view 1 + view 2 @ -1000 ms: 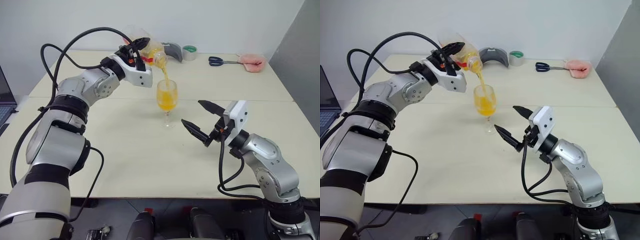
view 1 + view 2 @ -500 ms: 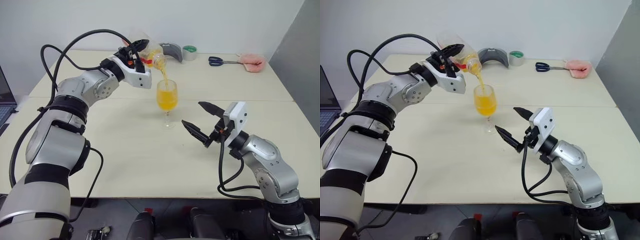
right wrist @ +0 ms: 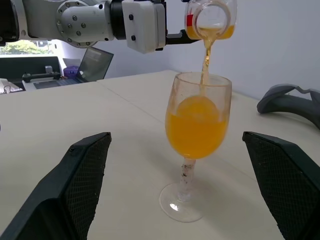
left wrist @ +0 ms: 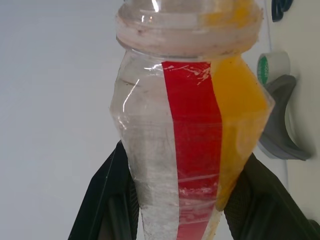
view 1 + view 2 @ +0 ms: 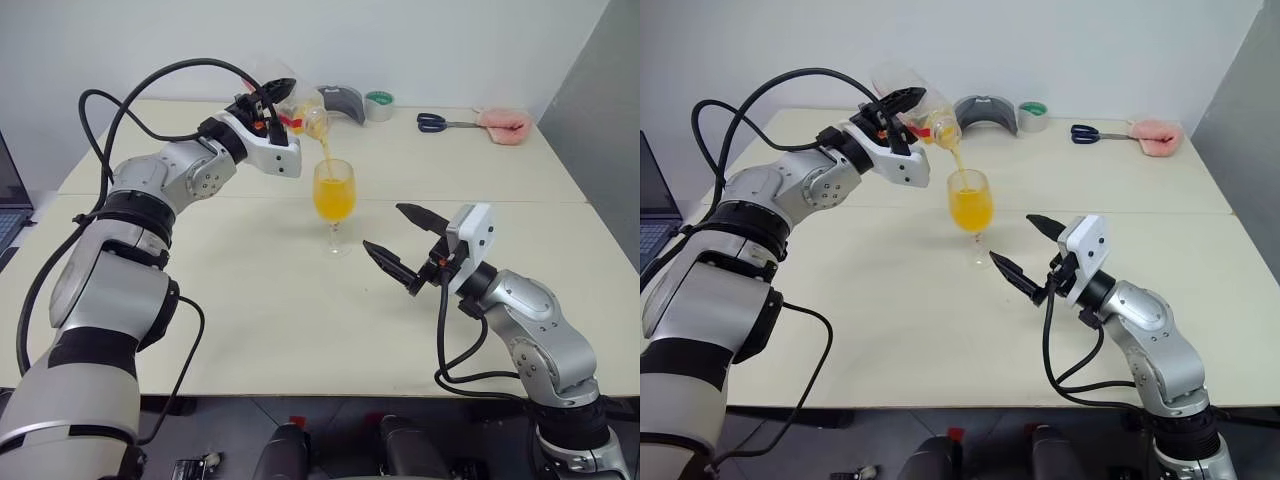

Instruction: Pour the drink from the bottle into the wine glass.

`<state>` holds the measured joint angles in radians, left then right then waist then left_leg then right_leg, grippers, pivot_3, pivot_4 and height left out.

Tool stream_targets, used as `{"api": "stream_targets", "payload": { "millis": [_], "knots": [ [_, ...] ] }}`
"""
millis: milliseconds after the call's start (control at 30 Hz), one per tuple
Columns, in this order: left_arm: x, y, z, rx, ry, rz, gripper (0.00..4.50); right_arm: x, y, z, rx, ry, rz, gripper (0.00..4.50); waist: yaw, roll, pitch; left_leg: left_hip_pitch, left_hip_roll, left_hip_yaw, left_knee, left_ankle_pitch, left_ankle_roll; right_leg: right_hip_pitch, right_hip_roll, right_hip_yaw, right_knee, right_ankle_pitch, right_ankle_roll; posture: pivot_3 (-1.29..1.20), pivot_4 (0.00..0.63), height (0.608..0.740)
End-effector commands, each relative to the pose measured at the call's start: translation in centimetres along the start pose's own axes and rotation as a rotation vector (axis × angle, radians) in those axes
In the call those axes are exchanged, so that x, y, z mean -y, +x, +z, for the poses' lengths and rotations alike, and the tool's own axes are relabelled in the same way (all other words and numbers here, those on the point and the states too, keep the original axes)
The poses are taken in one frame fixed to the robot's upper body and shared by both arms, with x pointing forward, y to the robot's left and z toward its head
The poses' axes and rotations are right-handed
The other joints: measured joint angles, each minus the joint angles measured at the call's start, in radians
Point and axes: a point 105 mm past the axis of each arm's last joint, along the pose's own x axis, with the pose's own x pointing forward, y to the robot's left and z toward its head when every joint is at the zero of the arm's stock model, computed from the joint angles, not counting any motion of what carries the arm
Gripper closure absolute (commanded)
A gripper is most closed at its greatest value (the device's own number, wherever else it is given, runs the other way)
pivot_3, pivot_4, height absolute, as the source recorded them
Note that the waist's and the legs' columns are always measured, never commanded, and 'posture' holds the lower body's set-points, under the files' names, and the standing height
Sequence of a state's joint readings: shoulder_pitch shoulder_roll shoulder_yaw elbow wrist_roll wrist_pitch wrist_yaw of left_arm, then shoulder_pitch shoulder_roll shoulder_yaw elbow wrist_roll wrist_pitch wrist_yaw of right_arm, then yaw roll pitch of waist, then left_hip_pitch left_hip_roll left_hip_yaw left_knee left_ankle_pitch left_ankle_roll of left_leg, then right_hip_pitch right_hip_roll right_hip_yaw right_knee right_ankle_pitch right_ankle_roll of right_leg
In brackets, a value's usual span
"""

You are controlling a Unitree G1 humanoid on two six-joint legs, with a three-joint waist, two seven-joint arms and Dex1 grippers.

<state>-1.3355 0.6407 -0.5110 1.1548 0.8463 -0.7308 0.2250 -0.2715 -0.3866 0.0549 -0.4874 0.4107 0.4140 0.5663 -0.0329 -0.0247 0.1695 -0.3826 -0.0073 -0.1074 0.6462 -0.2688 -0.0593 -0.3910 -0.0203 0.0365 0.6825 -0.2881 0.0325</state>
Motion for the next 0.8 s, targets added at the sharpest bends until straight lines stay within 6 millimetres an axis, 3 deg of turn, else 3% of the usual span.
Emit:
{"api": "stream_targets", "payload": {
  "millis": [33, 300, 467, 667, 800],
  "knots": [
    [-2.0, 0.6, 0.1, -0.005, -0.087, 0.078, 2.73, -0.1, -0.1, 1.0, 0.037, -0.026, 0.002, 0.00, 0.000, 0.000, 0.000, 0.000, 0.000, 0.000, 0.000, 0.000, 0.000, 0.000, 0.000, 0.000, 0.000, 0.000, 0.000, 0.00, 0.150, 0.740],
    [-0.8, 0.7, 0.2, -0.044, -0.365, 0.059, 2.73, 0.0, 0.0, 1.1, 0.045, -0.017, -0.005, 0.00, -0.002, 0.000, 0.000, 0.000, 0.000, 0.000, 0.000, 0.000, 0.000, 0.000, 0.000, 0.001, 0.001, 0.000, 0.000, 0.00, 0.150, 0.740],
    [0.1, 0.3, -1.0, -0.130, -0.778, 0.080, 2.73, -0.7, 0.2, 1.7, 0.052, -0.025, 0.037, 0.00, -0.003, 0.000, 0.000, 0.000, 0.000, 0.000, 0.001, 0.000, 0.000, 0.000, 0.000, 0.000, 0.001, 0.000, 0.000, 0.00, 0.150, 0.740],
    [1.4, -2.7, -3.5, -0.264, -1.184, 0.121, 2.73, -3.3, 0.5, 1.9, 0.000, -0.024, 0.191, 0.00, -0.022, 0.000, 0.000, 0.000, 0.001, -0.001, 0.001, 0.000, 0.000, 0.000, 0.000, 0.001, 0.002, 0.000, 0.000, 0.00, 0.150, 0.740],
    [4.0, -6.9, -5.4, -0.417, -1.396, 0.132, 2.73, -4.7, 1.0, 1.6, -0.064, -0.014, 0.266, 0.00, -0.032, 0.000, 0.000, 0.002, 0.001, -0.001, 0.003, 0.000, 0.000, 0.000, 0.000, 0.003, 0.006, 0.000, 0.000, 0.00, 0.150, 0.740]
  ]
}}
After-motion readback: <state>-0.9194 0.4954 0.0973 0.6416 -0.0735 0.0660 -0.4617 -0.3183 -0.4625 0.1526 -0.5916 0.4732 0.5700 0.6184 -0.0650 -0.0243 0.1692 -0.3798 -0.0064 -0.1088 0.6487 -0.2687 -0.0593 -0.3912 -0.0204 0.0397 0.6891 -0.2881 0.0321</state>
